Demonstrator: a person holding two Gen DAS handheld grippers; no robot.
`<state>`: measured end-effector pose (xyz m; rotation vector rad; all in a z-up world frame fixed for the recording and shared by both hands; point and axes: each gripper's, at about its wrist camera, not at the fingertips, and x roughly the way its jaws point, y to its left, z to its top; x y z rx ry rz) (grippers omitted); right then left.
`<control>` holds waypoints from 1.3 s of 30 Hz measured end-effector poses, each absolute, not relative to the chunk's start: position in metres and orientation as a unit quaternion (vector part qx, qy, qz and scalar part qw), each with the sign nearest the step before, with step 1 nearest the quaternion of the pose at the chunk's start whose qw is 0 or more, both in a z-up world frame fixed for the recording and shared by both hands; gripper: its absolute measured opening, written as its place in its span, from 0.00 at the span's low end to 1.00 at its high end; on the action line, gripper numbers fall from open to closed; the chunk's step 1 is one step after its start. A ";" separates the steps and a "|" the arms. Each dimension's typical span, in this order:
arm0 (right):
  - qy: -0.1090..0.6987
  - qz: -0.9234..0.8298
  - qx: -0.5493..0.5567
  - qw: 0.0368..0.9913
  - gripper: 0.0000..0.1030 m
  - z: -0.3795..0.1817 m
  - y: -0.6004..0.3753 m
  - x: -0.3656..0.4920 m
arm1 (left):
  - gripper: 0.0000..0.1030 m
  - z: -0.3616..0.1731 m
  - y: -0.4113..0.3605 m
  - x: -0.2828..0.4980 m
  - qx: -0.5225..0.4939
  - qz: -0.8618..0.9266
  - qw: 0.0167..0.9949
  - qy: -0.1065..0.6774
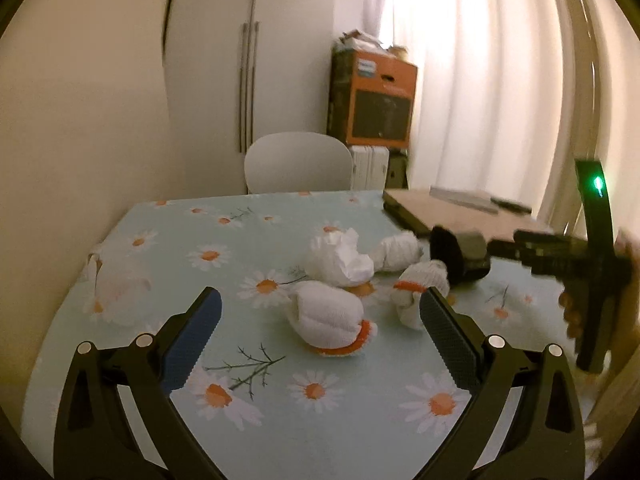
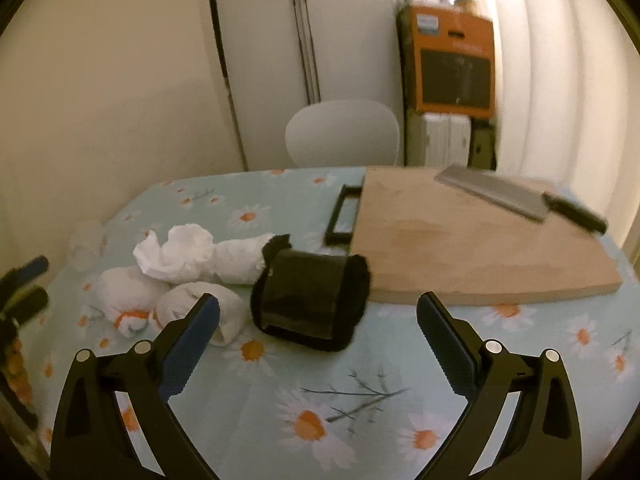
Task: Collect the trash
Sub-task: 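Grasp the black fabric pouch with the right tool while the left grasps a white knit ball, then carry the black pouch to the bin and open the right tool while the left releases the knit ball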
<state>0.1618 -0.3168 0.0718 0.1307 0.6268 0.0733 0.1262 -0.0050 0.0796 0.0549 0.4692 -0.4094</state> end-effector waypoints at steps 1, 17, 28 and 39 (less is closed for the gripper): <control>0.313 0.037 0.068 0.947 0.91 0.071 -0.316 0.167 | 0.94 0.077 -0.007 0.131 0.037 -0.198 0.950 0.240; 0.360 0.042 0.080 0.928 0.67 0.045 -0.312 0.210 | 0.94 0.060 -0.025 0.158 0.050 -0.212 0.934 0.284; 0.272 0.056 0.057 0.959 0.64 0.067 -0.307 0.175 | 0.91 0.051 -0.032 0.176 0.054 -0.205 0.923 0.322; 0.216 0.053 0.015 0.975 0.64 0.082 -0.295 0.152 | 0.37 0.041 -0.033 0.189 0.043 -0.219 0.905 0.362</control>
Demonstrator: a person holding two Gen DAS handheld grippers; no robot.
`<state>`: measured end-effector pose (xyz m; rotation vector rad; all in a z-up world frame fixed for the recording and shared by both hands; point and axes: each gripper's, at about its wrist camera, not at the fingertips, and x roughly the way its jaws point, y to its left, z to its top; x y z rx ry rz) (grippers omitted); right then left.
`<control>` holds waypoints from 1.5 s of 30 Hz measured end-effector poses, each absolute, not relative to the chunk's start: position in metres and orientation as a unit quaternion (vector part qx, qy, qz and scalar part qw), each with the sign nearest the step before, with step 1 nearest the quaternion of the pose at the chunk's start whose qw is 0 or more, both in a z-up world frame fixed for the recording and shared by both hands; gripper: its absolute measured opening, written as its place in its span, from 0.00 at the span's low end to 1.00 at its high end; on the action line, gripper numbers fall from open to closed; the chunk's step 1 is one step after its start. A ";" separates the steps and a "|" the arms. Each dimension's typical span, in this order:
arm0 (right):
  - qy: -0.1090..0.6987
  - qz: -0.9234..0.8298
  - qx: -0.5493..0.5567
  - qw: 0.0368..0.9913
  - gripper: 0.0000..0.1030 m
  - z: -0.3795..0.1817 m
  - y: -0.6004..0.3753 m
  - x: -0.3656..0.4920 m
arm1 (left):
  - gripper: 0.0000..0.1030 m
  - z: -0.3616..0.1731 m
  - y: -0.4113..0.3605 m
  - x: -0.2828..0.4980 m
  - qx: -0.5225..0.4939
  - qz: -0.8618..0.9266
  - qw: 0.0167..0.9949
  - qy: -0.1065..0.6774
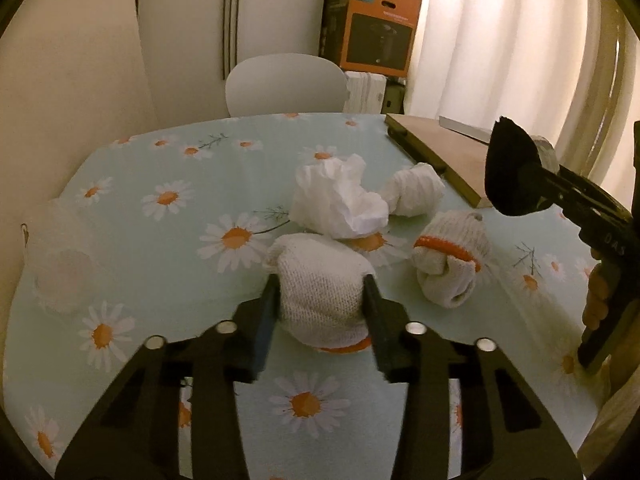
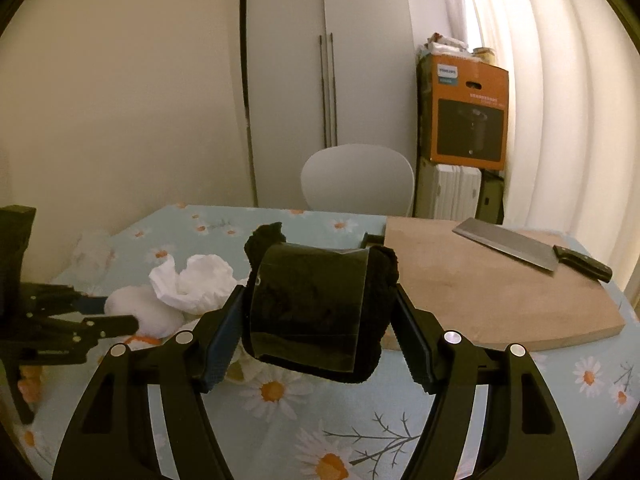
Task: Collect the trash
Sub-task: 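Carry the black pouch to the bin and open the right tool while the left releases the knit ball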
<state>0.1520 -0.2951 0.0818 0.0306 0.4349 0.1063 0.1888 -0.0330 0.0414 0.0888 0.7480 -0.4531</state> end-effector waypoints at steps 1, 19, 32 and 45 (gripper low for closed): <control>0.215 0.054 0.018 0.975 0.64 0.082 -0.296 0.152 | 0.36 0.042 -0.033 0.187 0.046 -0.216 0.907 0.358; 0.181 0.062 0.022 0.981 0.64 0.099 -0.302 0.118 | 0.33 0.074 0.007 0.142 -0.024 -0.180 0.960 0.213; 0.148 0.110 0.030 0.982 0.64 0.116 -0.310 0.030 | 0.33 0.089 0.031 0.093 -0.048 -0.202 0.962 0.177; 0.139 0.183 -0.006 0.973 0.64 0.084 -0.276 -0.065 | 0.33 0.076 0.018 -0.005 0.018 -0.210 0.967 0.141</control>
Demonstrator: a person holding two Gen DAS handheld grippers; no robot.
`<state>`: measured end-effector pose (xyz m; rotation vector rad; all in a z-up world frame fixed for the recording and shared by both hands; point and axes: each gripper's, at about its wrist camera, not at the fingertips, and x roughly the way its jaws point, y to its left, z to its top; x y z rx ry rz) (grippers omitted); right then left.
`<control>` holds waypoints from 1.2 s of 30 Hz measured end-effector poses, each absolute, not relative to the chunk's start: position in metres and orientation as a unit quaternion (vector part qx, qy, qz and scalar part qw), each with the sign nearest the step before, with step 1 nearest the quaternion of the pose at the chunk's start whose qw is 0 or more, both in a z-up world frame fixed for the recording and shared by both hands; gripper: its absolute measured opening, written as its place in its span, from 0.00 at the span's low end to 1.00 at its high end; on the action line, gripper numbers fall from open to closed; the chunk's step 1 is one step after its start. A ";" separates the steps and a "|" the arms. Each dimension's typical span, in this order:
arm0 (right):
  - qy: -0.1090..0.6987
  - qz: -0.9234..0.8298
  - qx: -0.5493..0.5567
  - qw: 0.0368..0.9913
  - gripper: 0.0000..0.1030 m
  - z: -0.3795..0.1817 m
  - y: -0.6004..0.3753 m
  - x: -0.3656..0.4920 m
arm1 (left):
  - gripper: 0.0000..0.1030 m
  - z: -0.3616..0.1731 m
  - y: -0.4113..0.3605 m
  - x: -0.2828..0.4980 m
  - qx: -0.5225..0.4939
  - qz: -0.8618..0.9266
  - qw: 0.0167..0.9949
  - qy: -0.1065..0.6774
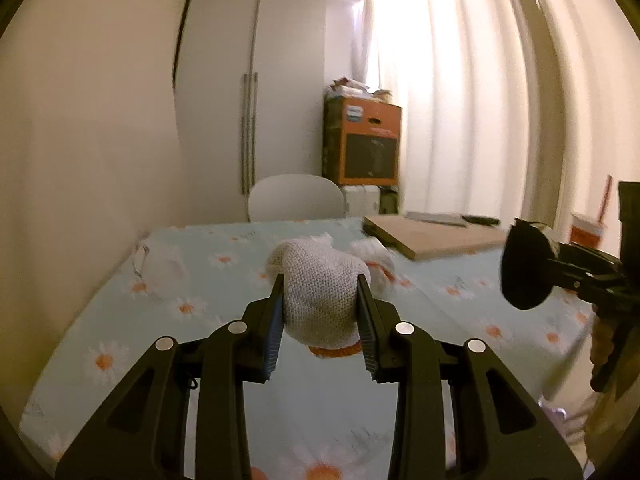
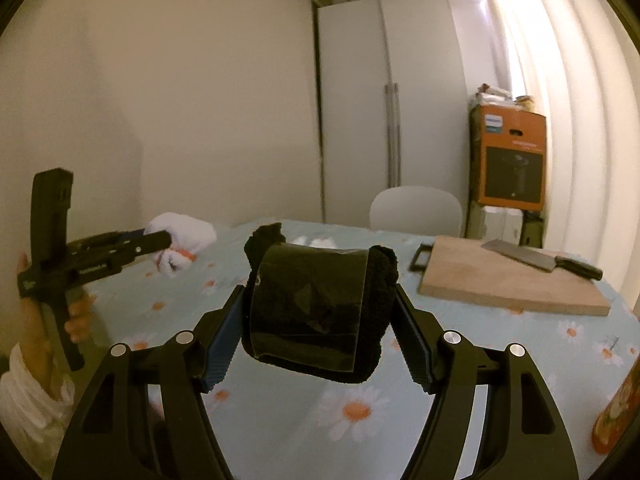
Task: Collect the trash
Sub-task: 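Carry the black pouch to the bin and open the right tool while the left releases the knit ball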
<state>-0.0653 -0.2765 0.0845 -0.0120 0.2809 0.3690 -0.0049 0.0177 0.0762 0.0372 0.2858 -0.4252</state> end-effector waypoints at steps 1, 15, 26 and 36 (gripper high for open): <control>0.141 0.187 -0.006 0.972 0.64 0.081 -0.274 -0.071 | 0.33 0.073 0.017 -0.012 0.021 -0.216 0.966 0.142; 0.270 0.254 -0.010 0.929 0.64 0.031 -0.261 -0.115 | 0.33 0.045 0.011 -0.077 0.076 -0.311 0.920 0.226; 0.321 0.289 0.000 0.902 0.64 0.013 -0.248 -0.131 | 0.33 0.019 -0.022 -0.103 0.169 -0.366 0.864 0.301; 0.319 0.294 0.010 0.901 0.83 0.008 -0.256 -0.137 | 0.79 0.017 -0.013 -0.096 0.138 -0.353 0.876 0.298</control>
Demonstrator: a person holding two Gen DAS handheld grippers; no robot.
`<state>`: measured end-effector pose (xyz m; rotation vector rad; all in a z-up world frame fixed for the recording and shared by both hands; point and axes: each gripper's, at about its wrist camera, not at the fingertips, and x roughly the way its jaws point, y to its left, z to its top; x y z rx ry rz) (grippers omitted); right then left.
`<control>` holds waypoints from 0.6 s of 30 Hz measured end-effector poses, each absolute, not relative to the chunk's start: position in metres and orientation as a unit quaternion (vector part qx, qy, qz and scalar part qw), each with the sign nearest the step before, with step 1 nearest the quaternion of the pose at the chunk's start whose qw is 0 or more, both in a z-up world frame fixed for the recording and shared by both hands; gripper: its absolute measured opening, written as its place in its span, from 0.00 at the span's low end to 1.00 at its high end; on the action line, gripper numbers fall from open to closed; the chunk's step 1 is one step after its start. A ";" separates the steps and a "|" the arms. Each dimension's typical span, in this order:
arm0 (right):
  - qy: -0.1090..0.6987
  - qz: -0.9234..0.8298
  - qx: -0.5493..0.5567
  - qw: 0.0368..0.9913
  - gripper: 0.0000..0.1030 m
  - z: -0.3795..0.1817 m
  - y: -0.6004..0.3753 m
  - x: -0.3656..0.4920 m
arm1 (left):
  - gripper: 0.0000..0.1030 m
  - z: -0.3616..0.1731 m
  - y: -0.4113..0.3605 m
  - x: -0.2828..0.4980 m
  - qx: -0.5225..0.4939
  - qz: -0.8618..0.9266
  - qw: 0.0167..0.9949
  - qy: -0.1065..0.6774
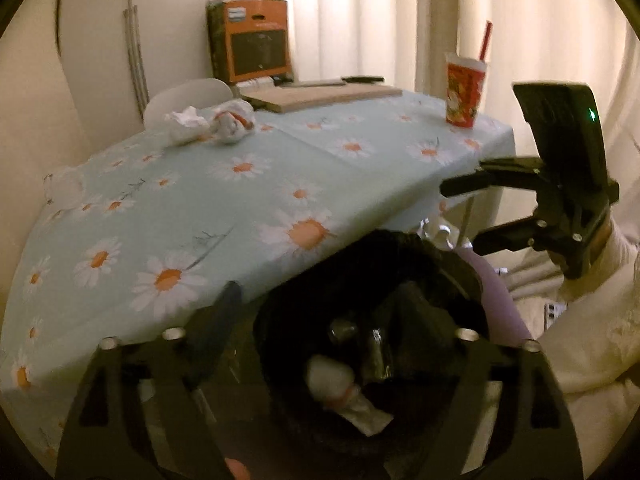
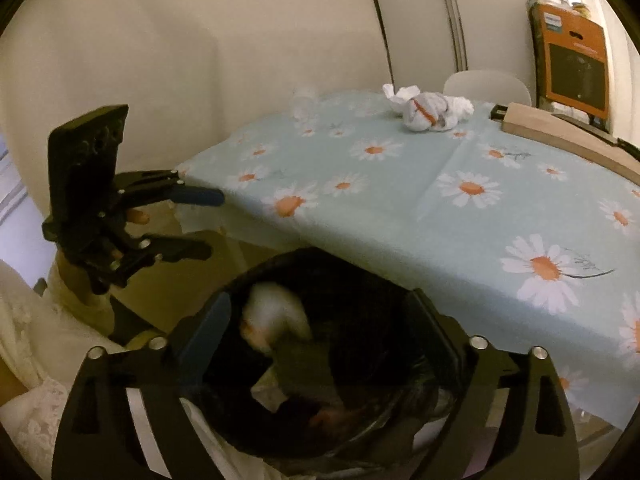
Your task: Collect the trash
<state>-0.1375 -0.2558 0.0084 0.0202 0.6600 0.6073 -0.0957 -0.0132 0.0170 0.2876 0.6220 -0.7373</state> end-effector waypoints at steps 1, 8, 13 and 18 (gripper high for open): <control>0.320 0.292 0.012 0.901 0.83 0.009 -0.258 -0.137 | 0.79 0.018 -0.012 -0.095 0.134 -0.352 0.877 0.297; 0.318 0.262 0.009 0.911 0.85 0.005 -0.266 -0.138 | 0.93 0.021 -0.004 -0.095 0.126 -0.316 0.898 0.280; 0.302 0.249 0.003 0.920 0.85 0.009 -0.270 -0.134 | 0.94 0.024 0.006 -0.094 0.112 -0.296 0.911 0.264; 0.262 0.240 -0.002 0.935 0.85 0.027 -0.271 -0.128 | 0.94 0.033 0.018 -0.088 0.098 -0.263 0.928 0.244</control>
